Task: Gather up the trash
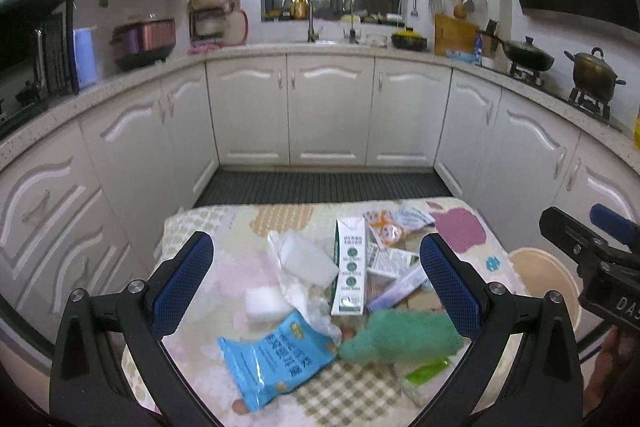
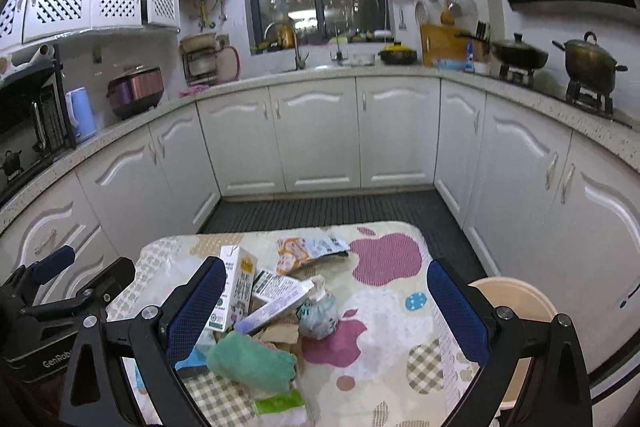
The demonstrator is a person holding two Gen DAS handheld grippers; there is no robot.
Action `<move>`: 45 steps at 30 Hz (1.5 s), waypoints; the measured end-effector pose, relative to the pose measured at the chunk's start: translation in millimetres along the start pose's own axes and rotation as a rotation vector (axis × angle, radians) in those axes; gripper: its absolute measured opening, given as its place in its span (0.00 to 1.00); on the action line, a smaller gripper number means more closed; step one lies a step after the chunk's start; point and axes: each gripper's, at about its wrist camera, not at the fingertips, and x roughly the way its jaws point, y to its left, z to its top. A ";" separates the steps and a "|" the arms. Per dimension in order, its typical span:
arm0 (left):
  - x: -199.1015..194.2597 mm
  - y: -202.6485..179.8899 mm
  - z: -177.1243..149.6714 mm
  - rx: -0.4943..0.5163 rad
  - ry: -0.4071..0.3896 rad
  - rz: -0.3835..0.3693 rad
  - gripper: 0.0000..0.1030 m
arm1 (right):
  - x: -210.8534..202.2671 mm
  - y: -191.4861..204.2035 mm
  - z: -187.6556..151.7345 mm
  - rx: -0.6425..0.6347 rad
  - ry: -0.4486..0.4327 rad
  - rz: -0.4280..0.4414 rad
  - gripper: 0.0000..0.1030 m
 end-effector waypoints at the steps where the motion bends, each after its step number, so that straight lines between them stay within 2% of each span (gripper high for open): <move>1: -0.8 0.6 -0.5 -0.001 -0.014 -0.002 1.00 | -0.1 0.2 0.5 -0.003 -0.008 -0.002 0.98; 3: -2.1 2.4 -1.1 -0.010 -0.045 -0.013 1.00 | 0.5 -1.1 0.0 -0.006 -0.022 -0.005 0.98; 9: 4.3 2.1 -3.2 -0.022 -0.043 -0.048 1.00 | 2.4 -2.3 -5.9 -0.009 -0.062 -0.010 0.98; 45: 10.5 -1.7 -8.9 -0.021 -0.050 -0.040 1.00 | 3.3 -7.0 -10.7 -0.020 -0.065 -0.031 0.98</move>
